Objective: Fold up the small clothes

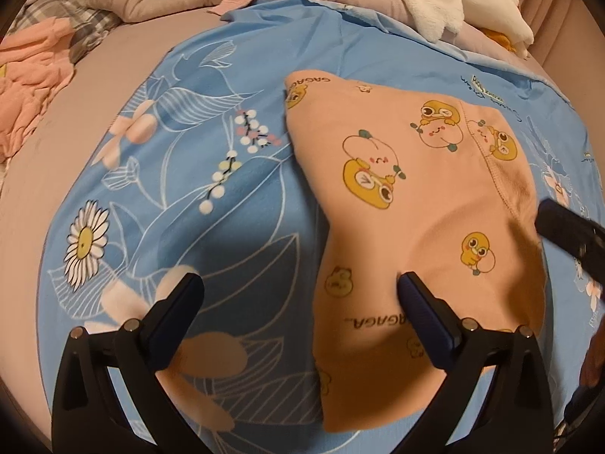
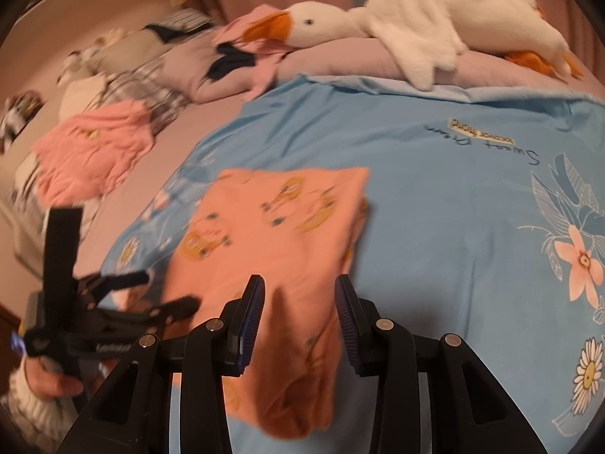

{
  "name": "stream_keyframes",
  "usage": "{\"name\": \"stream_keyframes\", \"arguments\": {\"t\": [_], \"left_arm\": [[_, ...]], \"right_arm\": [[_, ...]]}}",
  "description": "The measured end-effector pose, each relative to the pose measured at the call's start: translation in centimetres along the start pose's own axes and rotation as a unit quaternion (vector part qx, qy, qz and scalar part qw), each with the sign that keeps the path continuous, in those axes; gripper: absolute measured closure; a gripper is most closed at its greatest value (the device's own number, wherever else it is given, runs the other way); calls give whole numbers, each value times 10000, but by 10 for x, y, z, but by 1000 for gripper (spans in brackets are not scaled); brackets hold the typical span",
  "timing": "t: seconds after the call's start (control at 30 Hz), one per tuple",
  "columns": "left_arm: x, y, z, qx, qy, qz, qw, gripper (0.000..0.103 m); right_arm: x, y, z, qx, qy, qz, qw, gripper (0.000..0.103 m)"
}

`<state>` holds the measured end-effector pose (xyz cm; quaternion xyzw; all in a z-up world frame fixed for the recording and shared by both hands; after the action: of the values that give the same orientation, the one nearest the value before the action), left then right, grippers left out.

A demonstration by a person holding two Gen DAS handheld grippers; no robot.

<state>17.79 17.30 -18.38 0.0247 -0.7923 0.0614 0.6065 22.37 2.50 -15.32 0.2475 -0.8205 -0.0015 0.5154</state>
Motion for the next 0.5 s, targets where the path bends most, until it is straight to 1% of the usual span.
{"name": "stream_keyframes", "arguments": {"t": [0.13,0.27,0.3,0.37,0.4,0.5], "left_arm": [[2,-3,6,18,0,-109,9999,1],[4,-4,10,44,-24,-177,9998,0],[4,-3,11,86,11,-178,9998,0],[6,-4,14,146,37,-183,9997,0],[8,-4,16,154,33,-250,9996,0],[14,-8,23,190,80,-351,9992,0]], "right_arm": [[-14,1,12,136,239,239,9993,65],[-30,-11,20,38,540,434,9976,64],[-33,-15,21,-39,576,433,9974,62],[-30,-17,23,-176,550,340,9978,60],[-26,-16,24,-204,511,311,9980,60],[-12,-9,30,-99,376,343,9987,60]]}}
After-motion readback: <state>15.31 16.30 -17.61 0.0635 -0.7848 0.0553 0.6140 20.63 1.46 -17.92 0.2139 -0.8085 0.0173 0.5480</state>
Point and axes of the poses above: each gripper's, at about its wrist camera, not at the fingertips, and x roughly against the way its jaws point, y to its left, z to its underside, the point moved 4 cm from there along -x, roughly the way its jaws point, and after that the axes turned 11 degrees about y, right-handed, at the moved point
